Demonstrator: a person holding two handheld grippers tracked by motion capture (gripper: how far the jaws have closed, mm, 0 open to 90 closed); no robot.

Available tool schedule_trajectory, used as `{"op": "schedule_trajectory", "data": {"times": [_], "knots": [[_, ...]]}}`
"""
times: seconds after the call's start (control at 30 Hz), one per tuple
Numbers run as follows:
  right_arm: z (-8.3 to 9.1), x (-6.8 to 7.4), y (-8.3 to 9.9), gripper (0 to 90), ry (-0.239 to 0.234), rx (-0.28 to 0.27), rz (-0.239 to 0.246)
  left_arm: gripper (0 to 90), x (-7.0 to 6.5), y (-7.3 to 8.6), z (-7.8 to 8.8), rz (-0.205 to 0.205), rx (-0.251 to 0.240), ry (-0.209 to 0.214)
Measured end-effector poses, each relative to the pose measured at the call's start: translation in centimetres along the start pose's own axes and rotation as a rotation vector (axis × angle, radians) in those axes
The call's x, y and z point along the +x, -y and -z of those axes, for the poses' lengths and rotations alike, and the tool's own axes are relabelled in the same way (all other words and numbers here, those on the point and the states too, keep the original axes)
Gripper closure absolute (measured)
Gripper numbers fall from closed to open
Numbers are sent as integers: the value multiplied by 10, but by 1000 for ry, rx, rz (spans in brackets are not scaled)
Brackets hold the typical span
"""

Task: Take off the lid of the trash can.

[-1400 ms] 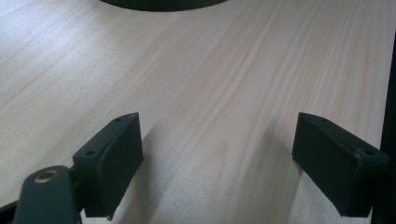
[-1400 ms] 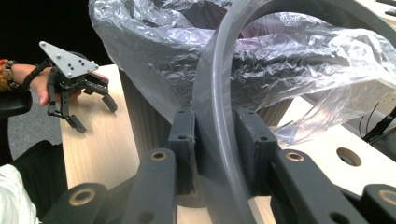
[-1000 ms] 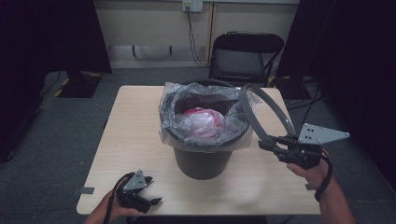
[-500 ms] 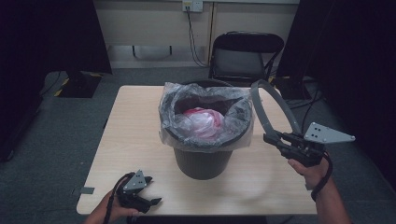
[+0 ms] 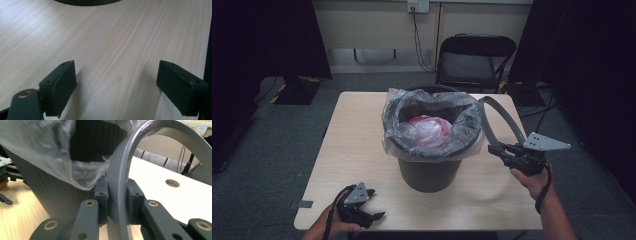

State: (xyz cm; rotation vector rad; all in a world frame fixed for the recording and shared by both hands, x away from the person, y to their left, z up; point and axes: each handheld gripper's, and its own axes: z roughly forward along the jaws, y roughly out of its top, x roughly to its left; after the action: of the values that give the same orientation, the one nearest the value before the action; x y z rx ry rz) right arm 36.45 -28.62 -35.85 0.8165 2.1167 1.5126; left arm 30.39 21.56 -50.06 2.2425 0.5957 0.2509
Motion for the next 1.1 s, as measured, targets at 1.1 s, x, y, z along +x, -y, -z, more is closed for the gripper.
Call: {"op": "schedule_trajectory", "data": {"times": [1.1], "knots": [[-76, -5, 60, 739, 110, 323, 177, 160, 0, 0, 0, -2, 0, 1]]}}
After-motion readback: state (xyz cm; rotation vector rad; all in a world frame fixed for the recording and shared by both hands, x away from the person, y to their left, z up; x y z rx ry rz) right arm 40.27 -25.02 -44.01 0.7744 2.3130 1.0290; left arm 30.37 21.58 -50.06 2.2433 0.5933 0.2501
